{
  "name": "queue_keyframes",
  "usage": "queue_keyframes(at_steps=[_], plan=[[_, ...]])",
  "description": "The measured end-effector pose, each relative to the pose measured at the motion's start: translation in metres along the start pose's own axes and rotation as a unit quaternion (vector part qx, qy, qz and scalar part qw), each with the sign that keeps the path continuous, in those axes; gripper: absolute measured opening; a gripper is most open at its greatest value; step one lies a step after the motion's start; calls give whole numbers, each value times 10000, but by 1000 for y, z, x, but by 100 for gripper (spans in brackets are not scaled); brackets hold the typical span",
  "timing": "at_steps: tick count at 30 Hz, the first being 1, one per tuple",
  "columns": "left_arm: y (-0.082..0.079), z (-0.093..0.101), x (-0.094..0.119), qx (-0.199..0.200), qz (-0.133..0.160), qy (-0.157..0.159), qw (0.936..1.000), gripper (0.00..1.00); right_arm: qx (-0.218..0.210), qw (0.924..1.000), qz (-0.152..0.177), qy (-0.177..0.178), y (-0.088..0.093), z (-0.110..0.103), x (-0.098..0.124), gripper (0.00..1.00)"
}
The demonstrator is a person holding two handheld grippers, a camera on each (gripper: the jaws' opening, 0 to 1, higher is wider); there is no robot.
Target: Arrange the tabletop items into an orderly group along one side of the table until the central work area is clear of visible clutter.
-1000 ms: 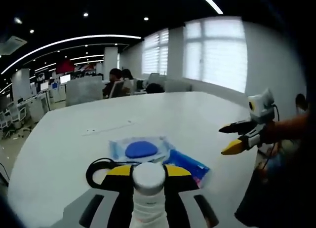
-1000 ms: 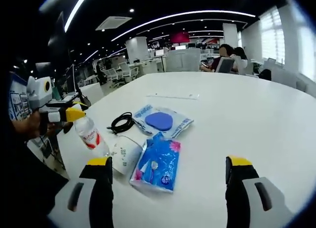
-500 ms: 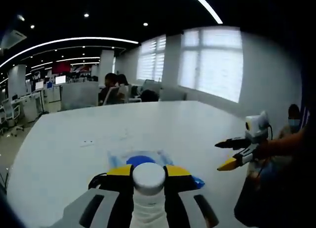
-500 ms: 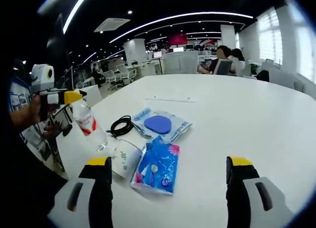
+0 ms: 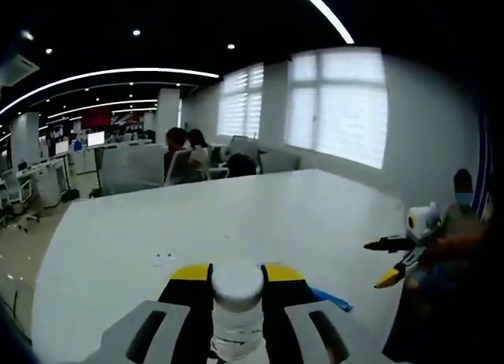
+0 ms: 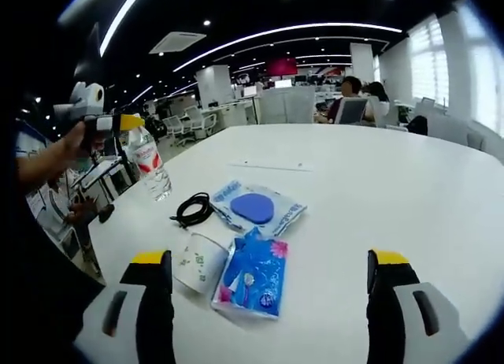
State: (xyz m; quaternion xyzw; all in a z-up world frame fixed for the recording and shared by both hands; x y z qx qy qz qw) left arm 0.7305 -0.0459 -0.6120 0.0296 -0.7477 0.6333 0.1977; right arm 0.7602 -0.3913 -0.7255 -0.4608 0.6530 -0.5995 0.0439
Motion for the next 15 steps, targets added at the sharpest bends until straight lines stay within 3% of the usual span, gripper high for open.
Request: queue_keyframes(at_steps=[9,15], plan=[[-13,-47,-25,11,75,93,9999,18,-17,9999,60,157,-9,-2,-6,100],[-11,-70,-45,90,125,72,9999,18,-68,9996,86,251,-11,-4,-11,100]])
Point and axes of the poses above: the point that each gripper's makers call its tool centre point, and the gripper's own axes: x roughly backward along the fingers, z roughly to its right, y roughly out of its underside, the point moved 4 cm from there along x, roughly backward along the fingers, and after that the axes turned 11 degrees about -x, right-handed, at the moved point
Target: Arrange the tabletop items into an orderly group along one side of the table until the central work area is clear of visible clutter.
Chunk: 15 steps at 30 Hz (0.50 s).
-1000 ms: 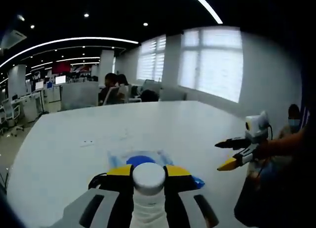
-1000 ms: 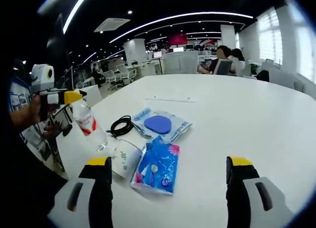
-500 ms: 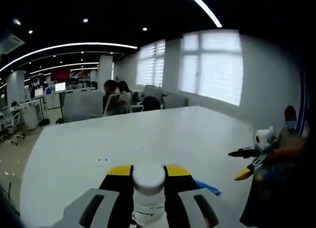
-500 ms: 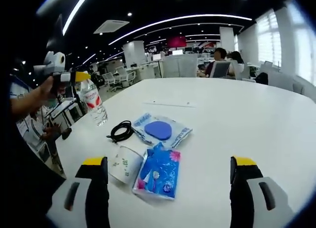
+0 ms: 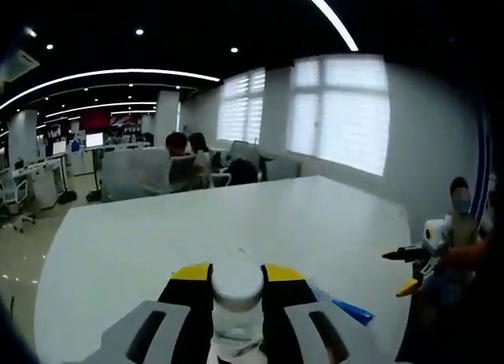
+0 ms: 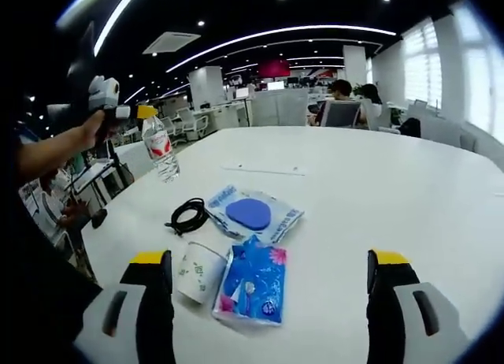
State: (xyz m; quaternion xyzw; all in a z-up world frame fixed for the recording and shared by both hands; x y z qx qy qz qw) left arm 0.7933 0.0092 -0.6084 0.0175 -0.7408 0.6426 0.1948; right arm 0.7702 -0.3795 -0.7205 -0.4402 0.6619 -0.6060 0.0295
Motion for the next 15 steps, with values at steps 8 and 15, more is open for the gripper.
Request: queue_keyframes(at_steps=[8,15], plan=[[21,-22,-28,0,-125,-130,9998,18,-55,9999,-18,130,3,-1,-1,100],[39,-24,-43,75,-232,-333,9991,18,-126,9996,-30,236,5,-1,-3,99]])
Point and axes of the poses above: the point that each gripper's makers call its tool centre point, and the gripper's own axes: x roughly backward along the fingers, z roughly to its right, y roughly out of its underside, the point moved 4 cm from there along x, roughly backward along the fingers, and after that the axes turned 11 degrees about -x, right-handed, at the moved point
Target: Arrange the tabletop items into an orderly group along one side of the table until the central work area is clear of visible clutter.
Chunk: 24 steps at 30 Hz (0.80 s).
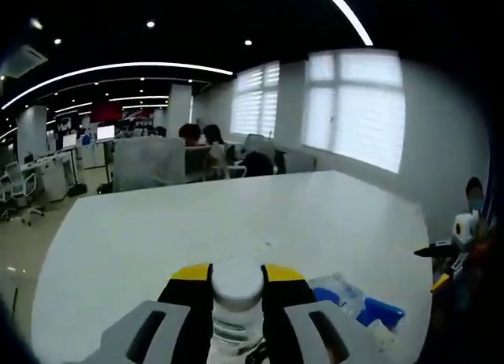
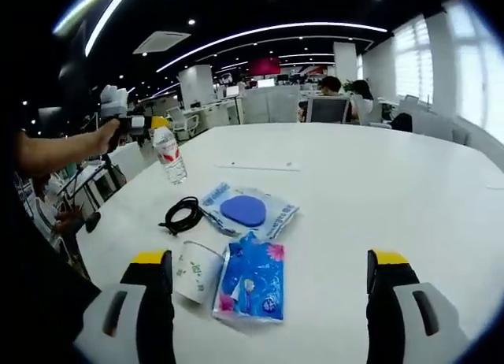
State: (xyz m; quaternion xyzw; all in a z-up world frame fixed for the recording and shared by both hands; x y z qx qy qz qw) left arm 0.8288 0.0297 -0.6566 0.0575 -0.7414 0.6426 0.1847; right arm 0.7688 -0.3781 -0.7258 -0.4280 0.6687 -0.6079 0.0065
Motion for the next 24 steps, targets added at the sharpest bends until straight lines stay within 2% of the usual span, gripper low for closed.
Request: queue_keyframes(at_steps=[2,8,13,14,16,24], plan=[[2,7,-2,-46,-42,-31,10000,18,-7,10000,11,17,-1,-1,-1,99],[14,-6,-16,-16,-132,-109,9999,19,32,10000,-52,13,1,-3,-5,99],[19,-11,-20,48,-208,-187,9996,19,-3,10000,-76,22,4,-3,-7,99],[25,-15,-22,85,-226,-206,9995,19,-3,10000,-68,19,3,-4,-7,99],[27,-17,-21,105,-229,-225,9994,19,-7,10000,-64,15,3,-4,-7,99],[32,-12,-19,-35,-257,-44,9997,19,-29,9999,-96,-20,7,-6,-10,98]])
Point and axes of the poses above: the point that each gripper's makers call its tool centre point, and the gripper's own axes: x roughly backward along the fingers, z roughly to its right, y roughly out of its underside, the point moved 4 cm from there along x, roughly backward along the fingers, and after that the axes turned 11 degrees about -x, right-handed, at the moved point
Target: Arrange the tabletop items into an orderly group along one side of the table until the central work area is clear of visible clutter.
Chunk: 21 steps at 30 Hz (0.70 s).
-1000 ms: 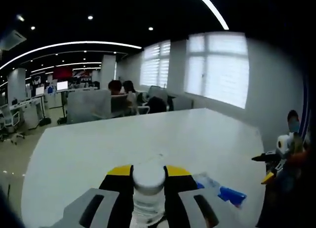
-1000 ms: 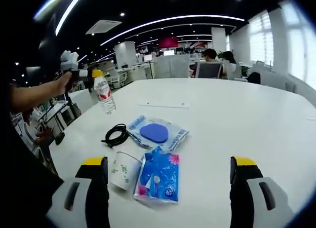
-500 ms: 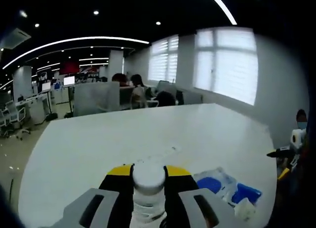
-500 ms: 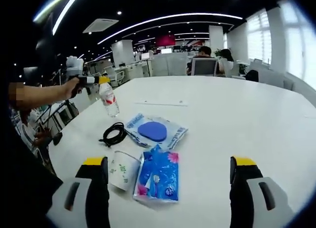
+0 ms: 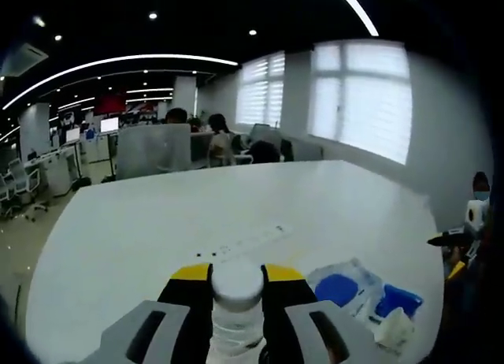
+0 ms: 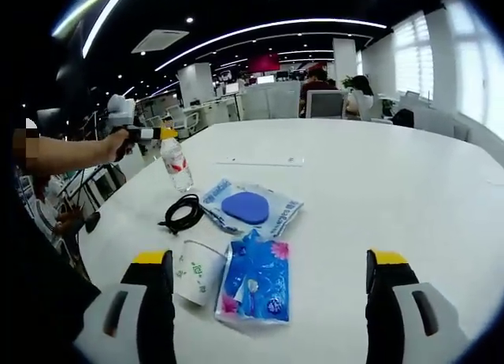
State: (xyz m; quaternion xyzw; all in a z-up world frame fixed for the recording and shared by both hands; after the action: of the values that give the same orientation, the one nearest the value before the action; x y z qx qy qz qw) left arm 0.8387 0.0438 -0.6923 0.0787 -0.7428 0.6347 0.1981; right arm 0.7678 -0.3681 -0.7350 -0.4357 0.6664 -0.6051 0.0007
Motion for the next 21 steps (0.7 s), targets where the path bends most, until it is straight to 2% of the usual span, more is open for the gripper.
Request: queue_keyframes(at_steps=[9,21], plan=[[8,-3,-2,-44,-25,-10,10000,19,-18,10000,-43,-12,3,0,-2,98],[12,6,0,-184,73,115,9997,20,5,9999,-47,-111,2,-7,-8,98]])
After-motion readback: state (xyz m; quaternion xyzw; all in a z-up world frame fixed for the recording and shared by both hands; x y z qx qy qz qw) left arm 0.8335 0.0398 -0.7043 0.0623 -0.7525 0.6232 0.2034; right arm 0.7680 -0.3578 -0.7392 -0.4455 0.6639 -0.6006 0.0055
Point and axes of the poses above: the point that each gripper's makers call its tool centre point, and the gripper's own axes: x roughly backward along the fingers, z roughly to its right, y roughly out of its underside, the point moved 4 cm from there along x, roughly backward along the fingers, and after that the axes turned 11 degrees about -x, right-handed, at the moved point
